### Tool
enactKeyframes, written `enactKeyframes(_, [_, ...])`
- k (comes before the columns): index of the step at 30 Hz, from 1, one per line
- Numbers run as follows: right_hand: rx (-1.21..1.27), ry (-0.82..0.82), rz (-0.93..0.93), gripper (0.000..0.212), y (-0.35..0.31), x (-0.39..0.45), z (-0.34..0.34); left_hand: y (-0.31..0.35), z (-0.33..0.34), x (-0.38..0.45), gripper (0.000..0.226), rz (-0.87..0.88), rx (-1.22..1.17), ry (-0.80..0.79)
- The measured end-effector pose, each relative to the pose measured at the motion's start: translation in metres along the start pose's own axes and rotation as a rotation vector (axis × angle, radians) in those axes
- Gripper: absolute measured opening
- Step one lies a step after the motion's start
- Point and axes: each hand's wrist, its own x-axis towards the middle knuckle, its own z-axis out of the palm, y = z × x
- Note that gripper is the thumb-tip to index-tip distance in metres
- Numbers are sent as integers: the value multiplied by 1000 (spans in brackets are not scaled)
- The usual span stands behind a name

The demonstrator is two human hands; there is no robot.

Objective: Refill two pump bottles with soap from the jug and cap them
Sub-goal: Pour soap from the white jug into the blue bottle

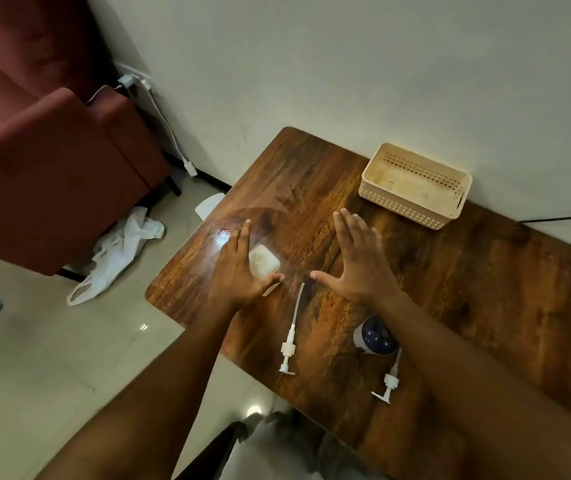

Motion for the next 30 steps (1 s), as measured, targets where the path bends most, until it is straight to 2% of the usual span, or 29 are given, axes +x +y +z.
enactKeyframes(4, [7, 0, 15, 118, 5, -2, -2, -11, 17, -5, 132, -214, -289, 33])
enactKeyframes(6, [9, -2, 20, 118, 6, -4, -1, -16, 27, -8, 126, -284, -391, 43])
enactKeyframes(9, [14, -9, 31, 117, 11, -8, 0, -14, 32, -12, 91, -277, -438, 59])
enactKeyframes(14, [51, -20, 74, 116, 18, -19, -1, -12, 40, -10, 70, -239, -377, 118])
enactKeyframes(19, [165, -15, 149, 116, 34, -43, -8, 6, 42, -9, 62, -142, -348, 120])
enactKeyframes(24, [281, -3, 254, 117, 50, -77, -13, 39, 51, -6, 61, -35, -386, 33])
enactKeyframes(30, [431, -96, 383, 125, 58, -126, 1, 70, 71, -5, 62, 32, -376, -57])
